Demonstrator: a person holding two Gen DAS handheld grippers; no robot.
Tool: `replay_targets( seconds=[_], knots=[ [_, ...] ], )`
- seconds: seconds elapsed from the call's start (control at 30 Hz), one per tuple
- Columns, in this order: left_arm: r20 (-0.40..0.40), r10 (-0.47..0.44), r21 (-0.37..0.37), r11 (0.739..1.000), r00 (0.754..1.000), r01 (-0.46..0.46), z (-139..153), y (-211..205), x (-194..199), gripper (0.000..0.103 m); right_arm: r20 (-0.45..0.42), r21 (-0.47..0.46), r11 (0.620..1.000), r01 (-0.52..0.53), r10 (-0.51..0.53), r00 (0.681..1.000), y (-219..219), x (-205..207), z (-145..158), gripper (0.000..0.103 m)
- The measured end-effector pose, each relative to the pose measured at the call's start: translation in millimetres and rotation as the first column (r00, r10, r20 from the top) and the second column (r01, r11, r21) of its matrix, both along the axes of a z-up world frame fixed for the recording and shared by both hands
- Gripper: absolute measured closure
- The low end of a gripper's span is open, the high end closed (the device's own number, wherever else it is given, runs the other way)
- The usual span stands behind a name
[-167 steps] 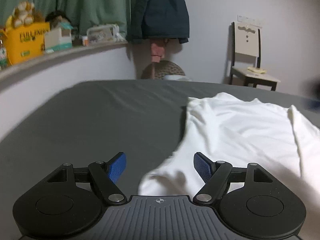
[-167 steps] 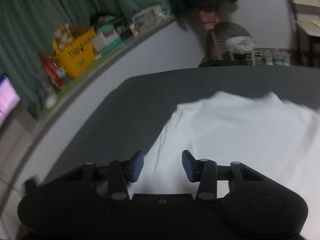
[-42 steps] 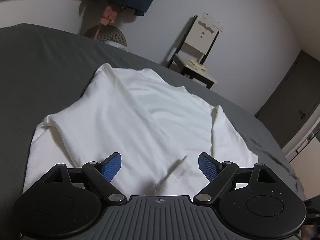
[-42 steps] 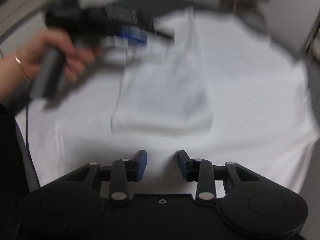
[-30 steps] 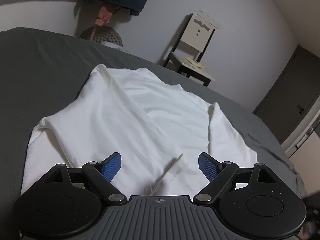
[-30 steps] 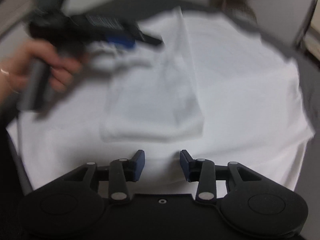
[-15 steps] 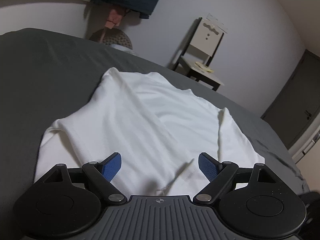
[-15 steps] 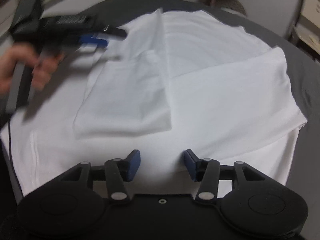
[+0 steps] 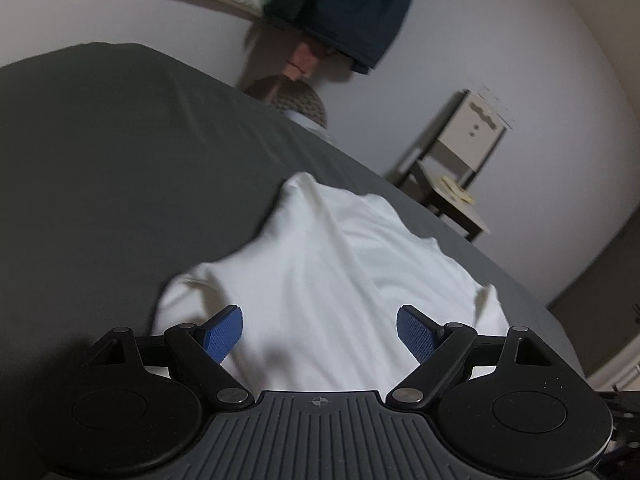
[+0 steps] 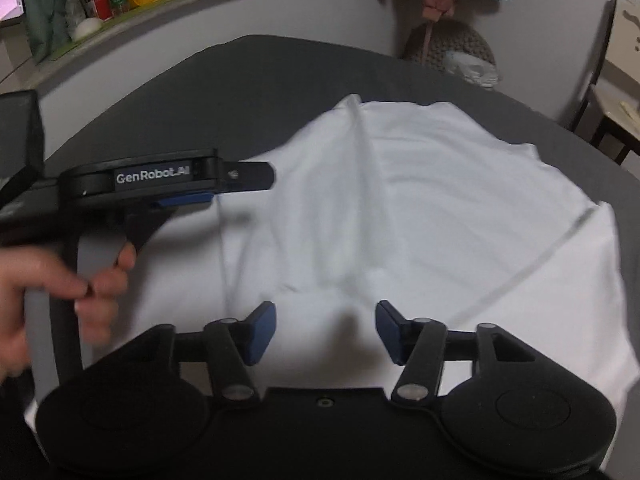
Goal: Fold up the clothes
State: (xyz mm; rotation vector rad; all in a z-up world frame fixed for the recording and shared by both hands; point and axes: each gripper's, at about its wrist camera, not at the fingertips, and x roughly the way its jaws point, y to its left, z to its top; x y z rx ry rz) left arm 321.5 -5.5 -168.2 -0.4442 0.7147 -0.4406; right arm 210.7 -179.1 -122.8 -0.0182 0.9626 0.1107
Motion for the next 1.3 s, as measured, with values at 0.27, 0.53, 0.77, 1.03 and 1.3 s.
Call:
replay_targets(
  seconds=[0.27, 0.53, 0.77, 1.03, 1.3],
  knots=[
    [-0.035, 0.069, -0.06, 0.996, 0.997, -0.071, -7.6, 13.2, 12.1, 0.018, -0.018, 0.041, 0.993, 0.106, -0.106, 0.994, 19.9, 8.8, -38.4, 0.093],
    [-0.024, 0.044, -0.065, 0.997, 0.999, -0.046, -8.2, 7.9, 18.6, 0.018, 0.125, 0.256, 0.929, 0.267, -0.306, 0.944, -15.3, -86.3, -0.1, 0.098],
    [0.0, -0.13, -0.047, 0.99, 0.991, 0.13, -0.6, -15.7, 7.3, 0.018, 0.064, 0.395, 0.797, 0.456, -0.519, 0.852, -45.6, -199.4, -5.9, 0.096],
    [0.025, -0.404, 0.019, 0.915, 0.914, 0.404, 5.4, -56.3, -15.6, 0.018, -0.051, 0.53, 0.624, 0.574, -0.652, 0.757, -72.3, -239.2, -39.9, 0.047],
    [0.035, -0.656, 0.168, 0.748, 0.754, 0.642, 8.1, -94.5, -54.3, 0.018, -0.154, 0.804, 0.315, 0.504, -0.709, 0.689, -120.9, -255.7, -54.8, 0.045]
  ],
)
